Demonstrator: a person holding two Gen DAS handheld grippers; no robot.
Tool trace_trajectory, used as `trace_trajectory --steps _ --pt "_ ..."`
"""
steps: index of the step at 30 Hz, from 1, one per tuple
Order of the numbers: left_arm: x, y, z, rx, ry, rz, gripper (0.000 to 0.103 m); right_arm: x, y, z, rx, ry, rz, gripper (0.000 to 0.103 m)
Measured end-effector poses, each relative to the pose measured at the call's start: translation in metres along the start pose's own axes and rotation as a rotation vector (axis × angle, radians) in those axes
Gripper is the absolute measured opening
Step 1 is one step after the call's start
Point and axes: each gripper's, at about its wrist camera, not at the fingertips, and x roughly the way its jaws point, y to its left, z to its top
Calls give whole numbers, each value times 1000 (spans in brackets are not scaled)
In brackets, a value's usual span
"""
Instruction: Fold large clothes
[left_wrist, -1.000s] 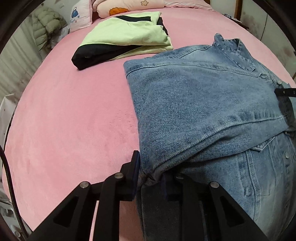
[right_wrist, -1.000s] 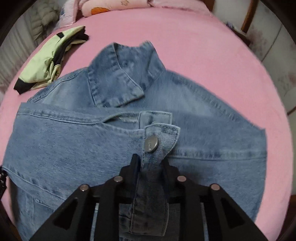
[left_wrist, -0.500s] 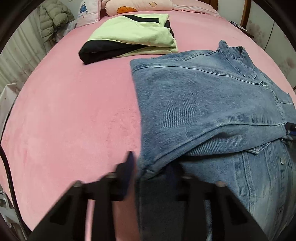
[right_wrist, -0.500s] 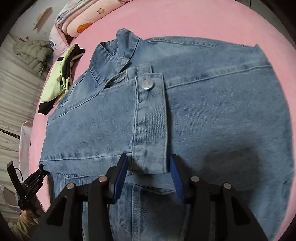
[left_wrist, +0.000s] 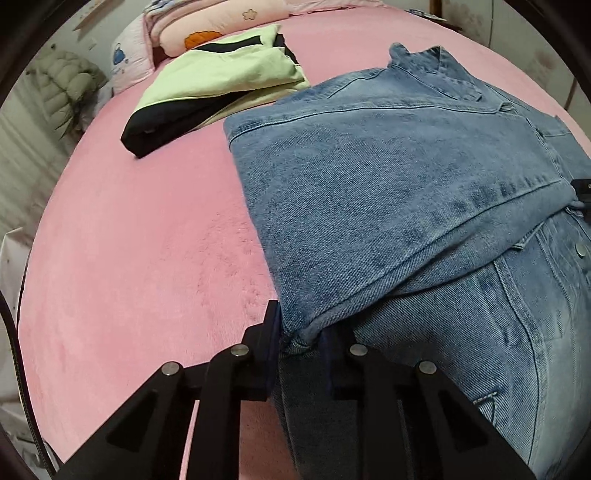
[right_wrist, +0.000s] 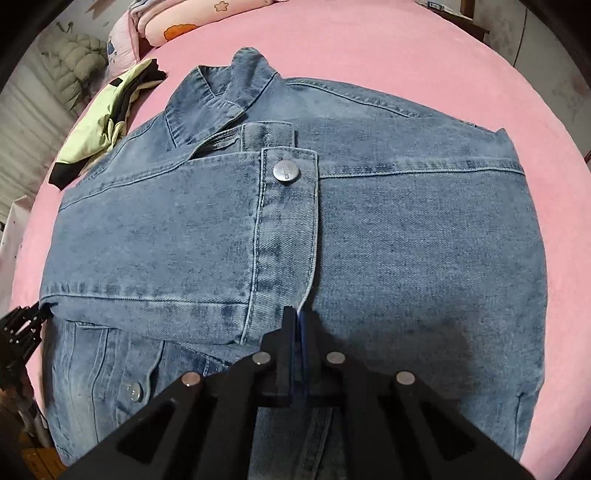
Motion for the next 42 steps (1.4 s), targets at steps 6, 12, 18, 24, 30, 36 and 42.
trace_trajectory --steps 6,12,18,24,30,36,42 --pt "-53 28 18 -108 -21 -75 70 -32 -4 7 49 1 17 13" --pt "-70 36 61 -258 -165 -84 72 -66 49 26 -19 -166 33 34" --pt "-4 9 111 -312 -172 -103 64 -14 139 61 -194 -215 93 34" --pt "59 6 126 -273 -114 -20 51 54 171 80 -270 -169 5 31" --pt "76 16 119 -200 -134 -45 51 51 98 84 -169 -220 -134 0" --pt "81 24 117 -206 -115 -77 51 45 38 81 -82 -198 -76 0" --pt "82 20 120 -189 -98 -46 52 51 50 80 -100 -194 -149 0"
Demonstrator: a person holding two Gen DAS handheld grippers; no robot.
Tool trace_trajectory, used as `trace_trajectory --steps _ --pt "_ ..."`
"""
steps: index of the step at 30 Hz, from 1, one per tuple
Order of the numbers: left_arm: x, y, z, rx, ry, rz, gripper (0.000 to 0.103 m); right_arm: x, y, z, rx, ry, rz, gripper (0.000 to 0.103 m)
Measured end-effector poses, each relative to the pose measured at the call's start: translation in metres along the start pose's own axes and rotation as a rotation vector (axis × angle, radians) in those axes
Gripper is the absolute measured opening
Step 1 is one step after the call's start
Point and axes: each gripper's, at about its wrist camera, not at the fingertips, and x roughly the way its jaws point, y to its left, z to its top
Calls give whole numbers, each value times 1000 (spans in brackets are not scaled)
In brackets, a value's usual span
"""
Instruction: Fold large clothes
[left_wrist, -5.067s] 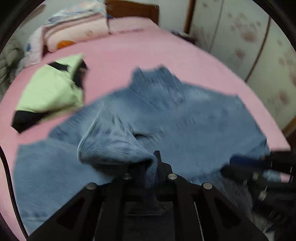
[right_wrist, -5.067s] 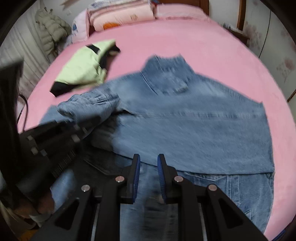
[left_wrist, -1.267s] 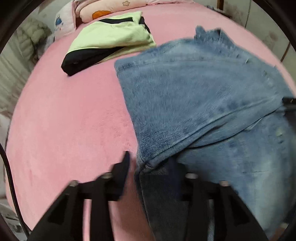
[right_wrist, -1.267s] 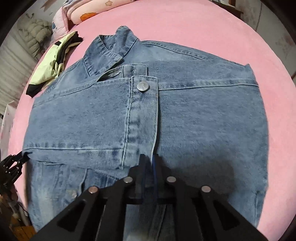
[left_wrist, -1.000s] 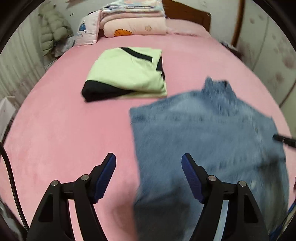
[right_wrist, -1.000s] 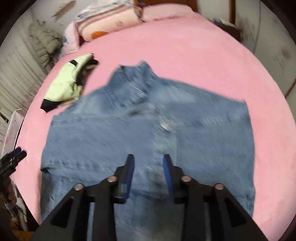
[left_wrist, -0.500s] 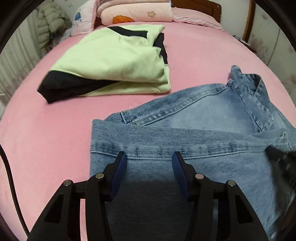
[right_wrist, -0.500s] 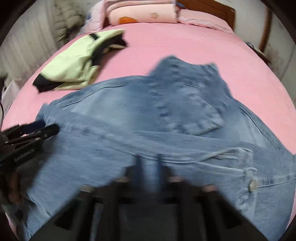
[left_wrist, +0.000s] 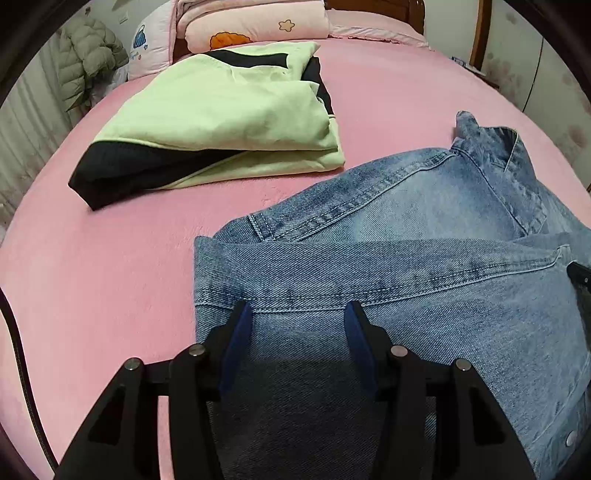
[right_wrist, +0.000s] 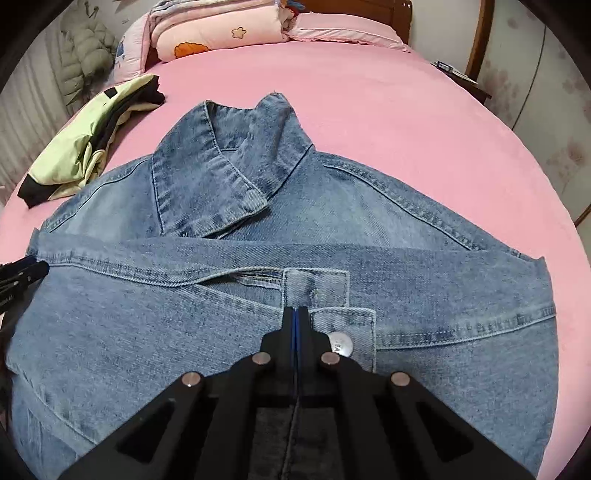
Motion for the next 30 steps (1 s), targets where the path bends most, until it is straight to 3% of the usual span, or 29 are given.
trace_trajectory --steps 5,11,13,15,20,25,30 --pt "-20 -2 9 -33 38 44 70 -16 -2 7 24 36 21 3" --pt "-66 -13 6 -87 32 34 73 -67 15 4 5 -9 99 6" --pt "-78 -20 -2 -108 33 37 73 -78 29 -1 -11 -15 133 18" --pt "-84 -29 -14 -137 57 25 73 -84 43 -10 -27 -16 170 24" --pt "-80 -40 -57 -179 114 50 73 -72 61 -39 -71 35 186 25" --pt "-82 -40 -79 -158 87 96 73 -59 43 -68 -94 60 134 26" --pt "-93 -32 -88 -165 82 109 74 -65 11 -77 -79 47 180 27"
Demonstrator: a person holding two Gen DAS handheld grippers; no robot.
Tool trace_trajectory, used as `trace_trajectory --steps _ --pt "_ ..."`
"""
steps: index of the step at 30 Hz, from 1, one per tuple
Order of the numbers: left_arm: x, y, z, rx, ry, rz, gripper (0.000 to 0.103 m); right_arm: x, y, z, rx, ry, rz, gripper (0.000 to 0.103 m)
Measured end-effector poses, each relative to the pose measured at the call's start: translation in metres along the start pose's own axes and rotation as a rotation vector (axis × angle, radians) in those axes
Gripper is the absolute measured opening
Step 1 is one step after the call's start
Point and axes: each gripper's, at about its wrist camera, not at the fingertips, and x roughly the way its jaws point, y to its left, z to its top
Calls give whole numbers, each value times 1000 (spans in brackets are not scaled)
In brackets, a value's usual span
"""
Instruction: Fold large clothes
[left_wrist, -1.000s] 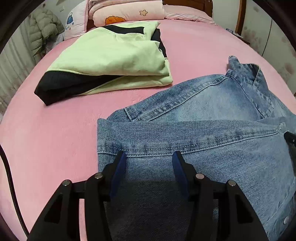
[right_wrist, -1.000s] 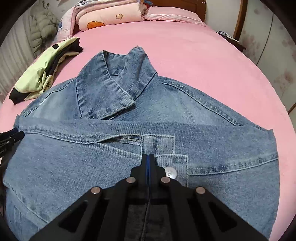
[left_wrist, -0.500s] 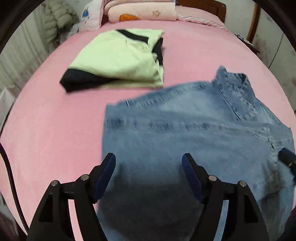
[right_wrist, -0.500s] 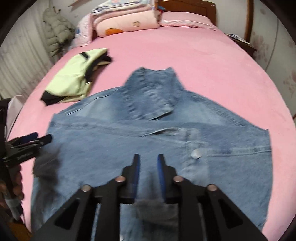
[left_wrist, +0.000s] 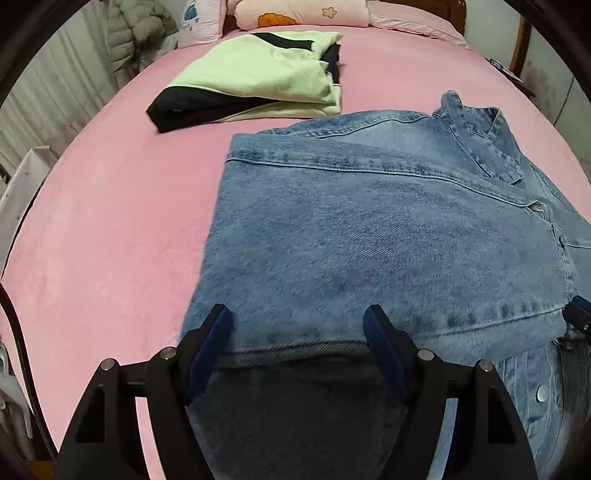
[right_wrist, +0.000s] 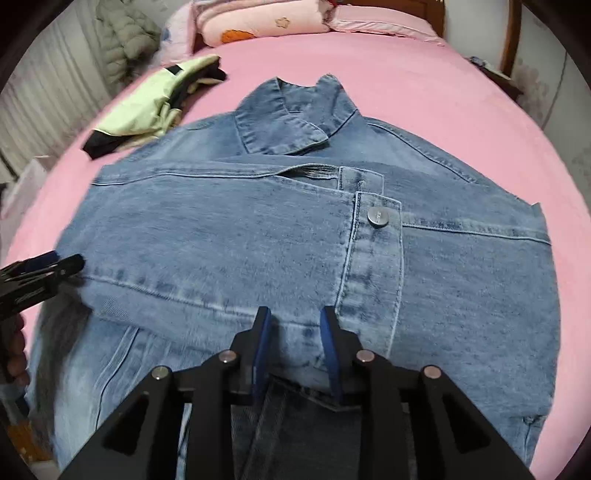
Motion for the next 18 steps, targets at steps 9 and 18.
trace_trajectory --steps 9,18 --pt "-32 25 -28 -36 39 71 79 -25 -37 -22 27 70 -80 30" --pt "-113 48 -36 -104 4 24 79 -110 -55 -25 45 33 -72 30"
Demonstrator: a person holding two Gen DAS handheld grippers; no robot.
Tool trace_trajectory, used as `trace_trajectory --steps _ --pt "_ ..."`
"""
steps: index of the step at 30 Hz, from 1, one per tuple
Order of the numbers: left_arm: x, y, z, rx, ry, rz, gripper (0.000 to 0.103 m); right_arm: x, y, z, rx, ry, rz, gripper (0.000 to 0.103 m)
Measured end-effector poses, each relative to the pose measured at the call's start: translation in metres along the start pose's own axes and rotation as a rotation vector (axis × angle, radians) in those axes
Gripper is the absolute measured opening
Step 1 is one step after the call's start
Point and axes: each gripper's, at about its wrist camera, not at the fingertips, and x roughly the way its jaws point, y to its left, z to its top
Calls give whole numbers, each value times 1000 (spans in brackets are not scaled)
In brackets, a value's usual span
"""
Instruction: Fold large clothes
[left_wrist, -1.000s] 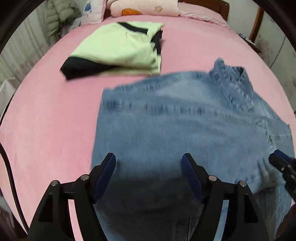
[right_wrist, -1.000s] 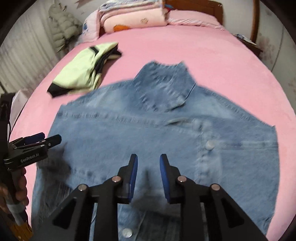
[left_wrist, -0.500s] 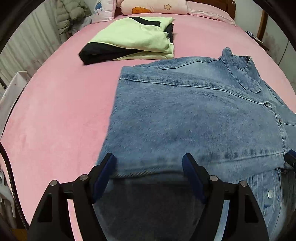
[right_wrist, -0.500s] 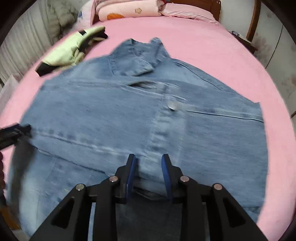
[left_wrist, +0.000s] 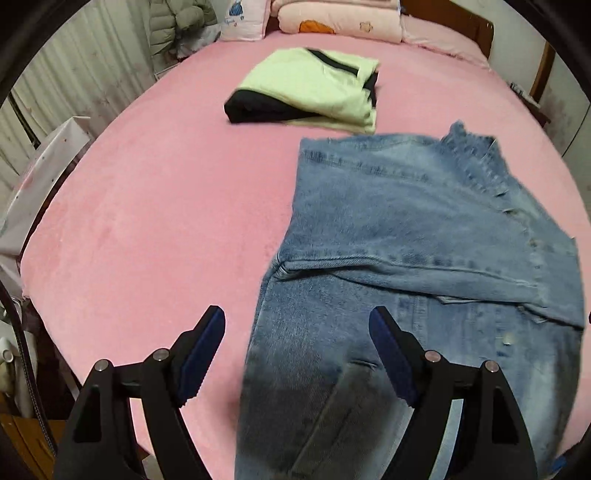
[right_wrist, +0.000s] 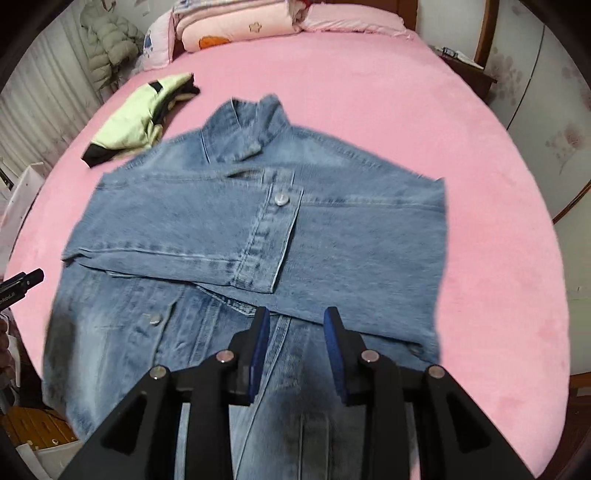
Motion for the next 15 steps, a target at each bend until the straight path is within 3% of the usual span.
trace_trajectory --steps 8,15 --pt "-53 10 4 -48 -49 -106 80 -71 -2 -1 71 -89 29 31" --pt "-58 9 -14 68 -41 -128 80 -100 2 -36 181 -178 78 31"
